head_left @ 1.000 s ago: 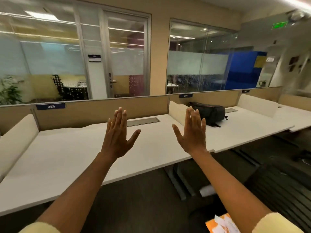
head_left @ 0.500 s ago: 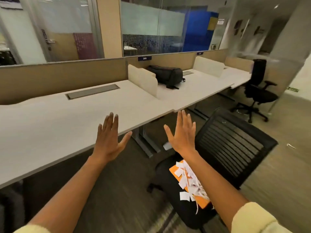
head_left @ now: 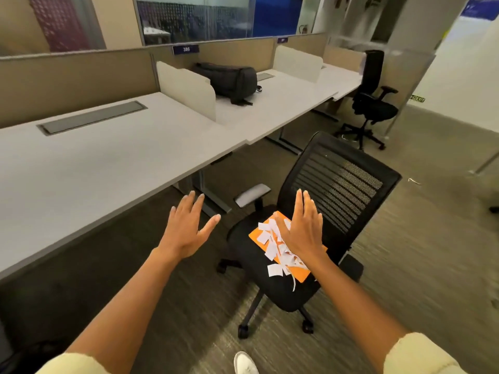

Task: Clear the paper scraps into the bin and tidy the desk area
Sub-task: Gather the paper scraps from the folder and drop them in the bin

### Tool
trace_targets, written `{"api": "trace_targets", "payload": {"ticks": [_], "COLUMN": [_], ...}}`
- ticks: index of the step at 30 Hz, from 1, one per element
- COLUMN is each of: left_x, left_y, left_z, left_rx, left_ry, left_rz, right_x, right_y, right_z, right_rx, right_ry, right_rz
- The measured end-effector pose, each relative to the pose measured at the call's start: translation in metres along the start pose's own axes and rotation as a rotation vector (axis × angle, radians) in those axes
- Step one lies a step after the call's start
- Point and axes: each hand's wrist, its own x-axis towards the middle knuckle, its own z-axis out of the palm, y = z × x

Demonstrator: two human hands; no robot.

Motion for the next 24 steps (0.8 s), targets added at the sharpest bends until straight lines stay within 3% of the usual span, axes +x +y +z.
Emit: {"api": "trace_targets", "payload": {"ticks": [10, 24], "left_x": [0.031, 0.132], "left_y": [0.017, 0.062], "left_z": [0.056, 0.156], "left_rx": [-0.015, -0.001], "left_ry": [-0.174, -0.457], "left_rz": [0.011, -0.031], "right_x": [-0.008, 0.058], "right_y": [0.055, 0.139], "right_z": [0.027, 0.107], "right_rx": [-0.018, 0.032], "right_ry": [-0.107, -0.332], "right_rz": [0.146, 0.275]}}
